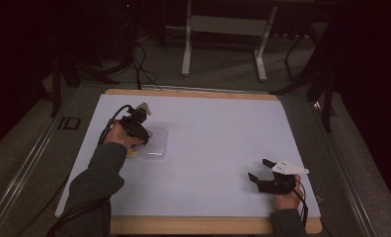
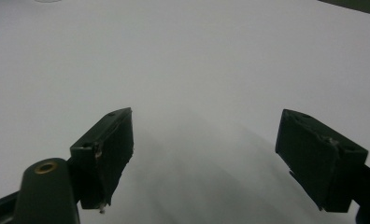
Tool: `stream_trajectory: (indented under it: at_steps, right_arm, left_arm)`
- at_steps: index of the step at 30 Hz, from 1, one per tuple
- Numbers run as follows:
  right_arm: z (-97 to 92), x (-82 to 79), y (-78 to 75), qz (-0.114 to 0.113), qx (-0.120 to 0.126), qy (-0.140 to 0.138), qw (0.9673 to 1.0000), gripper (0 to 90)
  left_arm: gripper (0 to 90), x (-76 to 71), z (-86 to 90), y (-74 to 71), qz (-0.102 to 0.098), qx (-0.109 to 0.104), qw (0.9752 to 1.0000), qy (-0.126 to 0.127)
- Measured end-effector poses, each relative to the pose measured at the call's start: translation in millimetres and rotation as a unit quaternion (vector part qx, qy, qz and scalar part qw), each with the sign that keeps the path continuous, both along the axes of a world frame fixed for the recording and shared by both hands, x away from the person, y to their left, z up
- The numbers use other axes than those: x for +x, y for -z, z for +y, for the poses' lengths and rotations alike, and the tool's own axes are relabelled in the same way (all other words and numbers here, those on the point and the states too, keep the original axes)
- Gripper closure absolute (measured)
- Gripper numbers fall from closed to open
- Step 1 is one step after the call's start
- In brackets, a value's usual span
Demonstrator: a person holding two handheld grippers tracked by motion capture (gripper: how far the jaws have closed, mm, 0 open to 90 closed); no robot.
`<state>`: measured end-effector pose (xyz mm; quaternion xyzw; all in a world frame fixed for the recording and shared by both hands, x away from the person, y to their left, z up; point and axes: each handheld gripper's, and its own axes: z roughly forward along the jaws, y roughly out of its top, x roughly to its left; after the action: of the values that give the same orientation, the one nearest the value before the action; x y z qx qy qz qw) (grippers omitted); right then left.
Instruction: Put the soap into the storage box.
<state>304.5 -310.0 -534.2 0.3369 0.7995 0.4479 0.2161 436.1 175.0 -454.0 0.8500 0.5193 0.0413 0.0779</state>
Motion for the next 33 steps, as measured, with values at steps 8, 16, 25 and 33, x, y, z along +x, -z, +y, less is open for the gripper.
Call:
stream_trajectory:
  at_steps: [8,16,25,33]
  right_arm:
    - [0.0,0.0,0.0,0.000,0.000,0.000,1.0000,18.9]
    - [-0.2,0.2,0.0,-0.001,0.000,0.000,1.0000,18.9]
    - [-0.2,0.2,0.0,0.000,0.000,0.001,1.0000,18.8]
    - [-0.4,0.3,0.0,-0.001,0.000,0.000,1.0000,18.8]
  left_arm:
    - [49.6,0.8,6.6,1.9,0.000,0.002,0.9999,-0.015]
    - [49.6,1.4,11.6,0.9,-0.003,0.000,0.9996,-0.027]
    - [49.6,2.8,16.2,-0.7,-0.003,0.000,0.9994,-0.034]
    - [49.6,3.9,22.4,-1.6,-0.005,-0.006,0.9988,-0.049]
